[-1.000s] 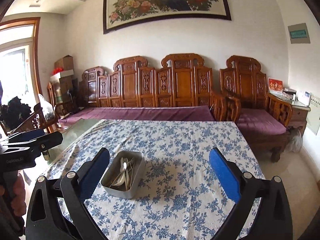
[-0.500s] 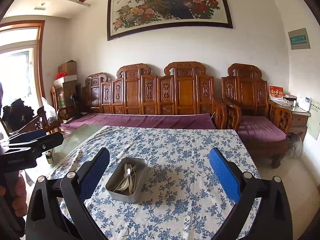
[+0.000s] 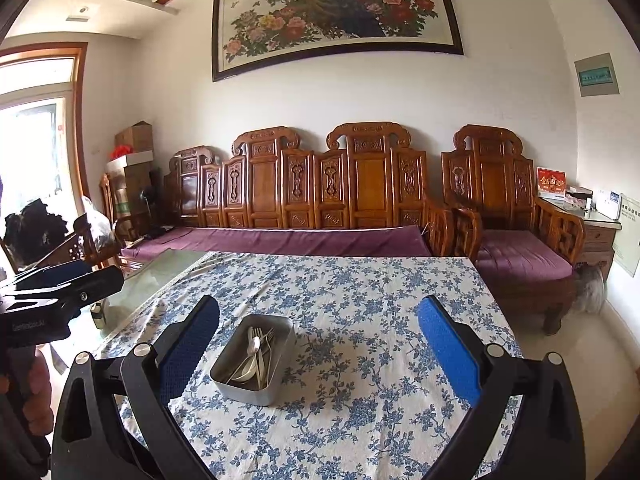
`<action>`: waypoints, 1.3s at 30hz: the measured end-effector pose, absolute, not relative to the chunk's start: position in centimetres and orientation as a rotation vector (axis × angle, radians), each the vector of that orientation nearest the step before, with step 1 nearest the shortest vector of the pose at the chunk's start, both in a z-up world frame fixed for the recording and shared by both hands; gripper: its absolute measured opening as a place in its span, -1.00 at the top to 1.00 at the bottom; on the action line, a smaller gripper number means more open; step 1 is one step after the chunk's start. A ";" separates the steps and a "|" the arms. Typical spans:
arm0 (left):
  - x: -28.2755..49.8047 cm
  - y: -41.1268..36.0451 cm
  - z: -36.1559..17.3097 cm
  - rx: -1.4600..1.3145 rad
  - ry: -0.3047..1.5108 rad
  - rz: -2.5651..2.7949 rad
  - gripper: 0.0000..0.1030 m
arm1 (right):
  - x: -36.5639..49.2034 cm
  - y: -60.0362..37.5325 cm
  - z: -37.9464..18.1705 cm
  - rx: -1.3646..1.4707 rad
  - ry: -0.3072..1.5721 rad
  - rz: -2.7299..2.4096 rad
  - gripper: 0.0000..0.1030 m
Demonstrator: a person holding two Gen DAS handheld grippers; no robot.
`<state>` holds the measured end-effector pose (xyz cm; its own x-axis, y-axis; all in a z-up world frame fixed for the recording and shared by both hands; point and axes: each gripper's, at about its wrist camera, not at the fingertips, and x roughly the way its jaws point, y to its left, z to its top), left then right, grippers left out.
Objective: Organize utensils
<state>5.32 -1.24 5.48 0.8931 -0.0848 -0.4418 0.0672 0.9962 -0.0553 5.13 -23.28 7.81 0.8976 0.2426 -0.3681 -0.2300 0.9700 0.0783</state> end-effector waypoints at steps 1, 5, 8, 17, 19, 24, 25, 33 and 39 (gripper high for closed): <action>5.3 -1.3 5.4 -0.037 0.460 -0.078 -0.85 | 5.2 -23.3 7.8 0.034 0.385 0.244 -0.95; 5.2 -1.3 5.3 -0.032 0.460 -0.075 -0.85 | 5.2 -23.3 7.8 0.035 0.386 0.243 -0.95; 5.3 -1.4 5.3 -0.030 0.461 -0.075 -0.85 | 5.2 -23.3 7.7 0.037 0.387 0.241 -0.95; 5.2 -1.5 5.2 -0.023 0.459 -0.072 -0.85 | 5.4 -23.2 7.5 0.041 0.389 0.240 -0.95; 5.2 -1.5 5.2 -0.020 0.459 -0.072 -0.85 | 5.4 -23.3 7.5 0.042 0.390 0.240 -0.95; 5.2 -1.6 5.1 -0.014 0.458 -0.073 -0.85 | 5.4 -23.3 7.5 0.042 0.390 0.240 -0.95; 5.1 -1.6 5.2 -0.013 0.458 -0.073 -0.85 | 5.5 -23.3 7.5 0.042 0.390 0.240 -0.95; 5.2 -1.6 5.3 -0.011 0.458 -0.072 -0.85 | 5.4 -23.3 7.3 0.043 0.390 0.239 -0.95; 5.2 -1.6 5.3 -0.010 0.459 -0.072 -0.85 | 5.4 -23.2 7.3 0.044 0.391 0.240 -0.95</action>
